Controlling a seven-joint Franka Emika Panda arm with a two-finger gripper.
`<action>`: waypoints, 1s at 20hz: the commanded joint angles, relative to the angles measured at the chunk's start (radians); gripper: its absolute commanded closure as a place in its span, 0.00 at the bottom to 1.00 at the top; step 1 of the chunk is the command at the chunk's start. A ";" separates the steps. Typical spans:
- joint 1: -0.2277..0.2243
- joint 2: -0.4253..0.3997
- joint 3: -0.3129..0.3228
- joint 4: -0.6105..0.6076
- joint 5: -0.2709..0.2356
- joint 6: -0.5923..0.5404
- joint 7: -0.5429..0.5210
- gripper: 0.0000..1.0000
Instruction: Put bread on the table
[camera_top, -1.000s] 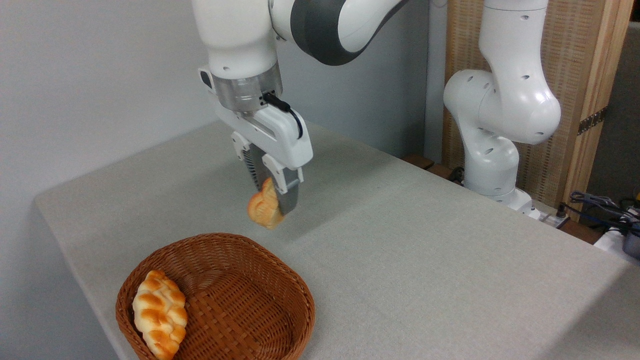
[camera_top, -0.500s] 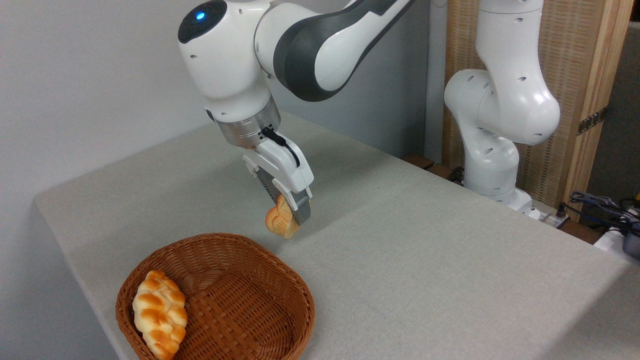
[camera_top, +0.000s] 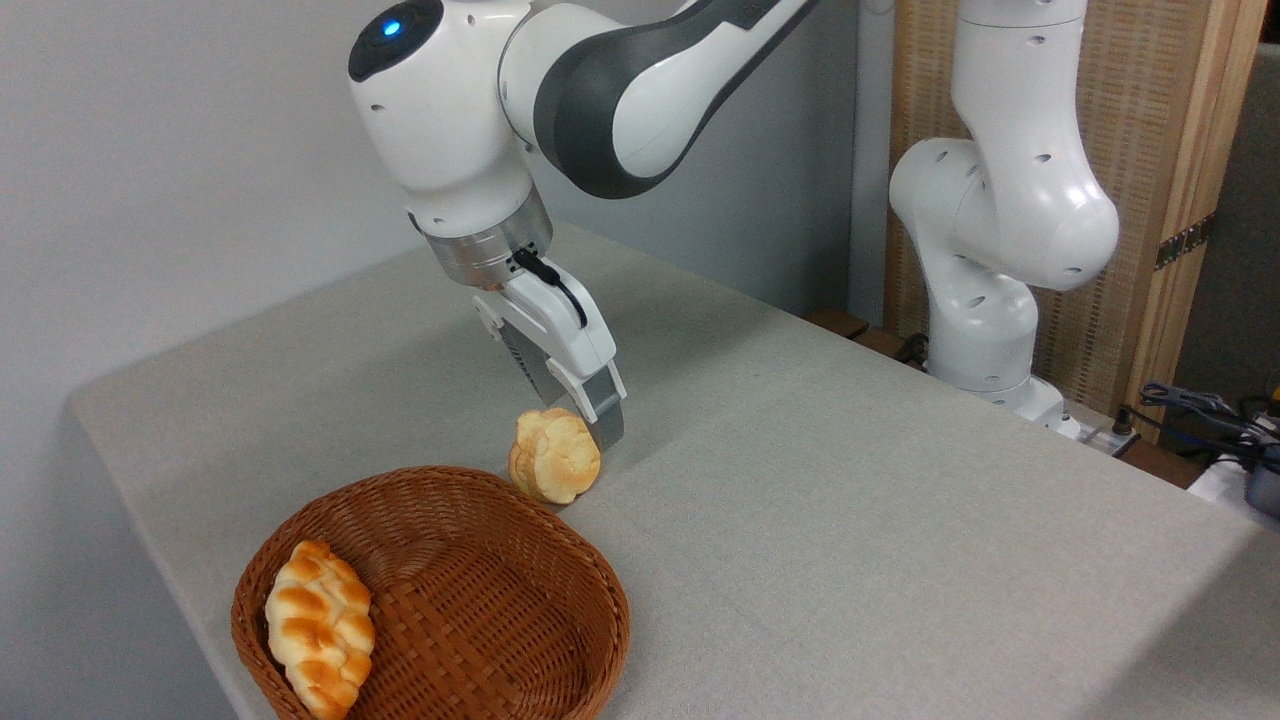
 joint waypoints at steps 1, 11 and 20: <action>0.000 -0.015 0.000 0.013 -0.021 -0.008 -0.017 0.00; 0.012 -0.025 0.046 0.130 -0.011 0.021 -0.012 0.00; 0.012 -0.025 0.088 0.131 -0.008 0.113 -0.007 0.00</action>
